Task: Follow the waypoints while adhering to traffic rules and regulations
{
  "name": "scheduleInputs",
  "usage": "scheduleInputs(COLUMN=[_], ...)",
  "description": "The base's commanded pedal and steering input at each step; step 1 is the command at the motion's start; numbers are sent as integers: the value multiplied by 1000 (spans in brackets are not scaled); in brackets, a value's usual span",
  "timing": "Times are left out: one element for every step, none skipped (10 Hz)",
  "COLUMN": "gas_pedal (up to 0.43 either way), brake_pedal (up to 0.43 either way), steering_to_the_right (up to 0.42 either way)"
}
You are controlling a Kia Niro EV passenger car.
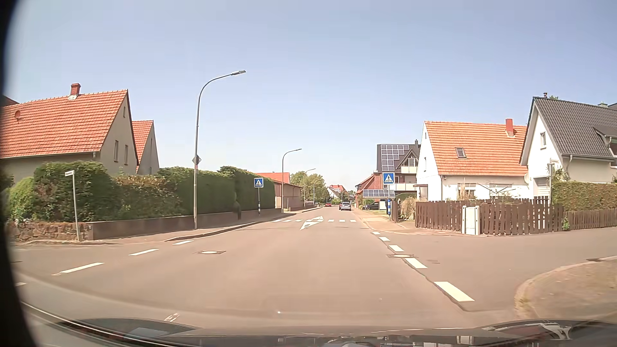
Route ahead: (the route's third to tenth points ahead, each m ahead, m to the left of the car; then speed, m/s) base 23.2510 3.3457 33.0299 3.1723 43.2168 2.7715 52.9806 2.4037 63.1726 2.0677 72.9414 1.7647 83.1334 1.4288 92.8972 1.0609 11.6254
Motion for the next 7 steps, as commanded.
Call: scheduleInputs(gas_pedal=[169, 157, 157, 157, 150, 150, 150], brake_pedal=[0, 0, 0, 0, 0, 0, 0], steering_to_the_right=[9, 9, 5, 5, 5, 5, 5])
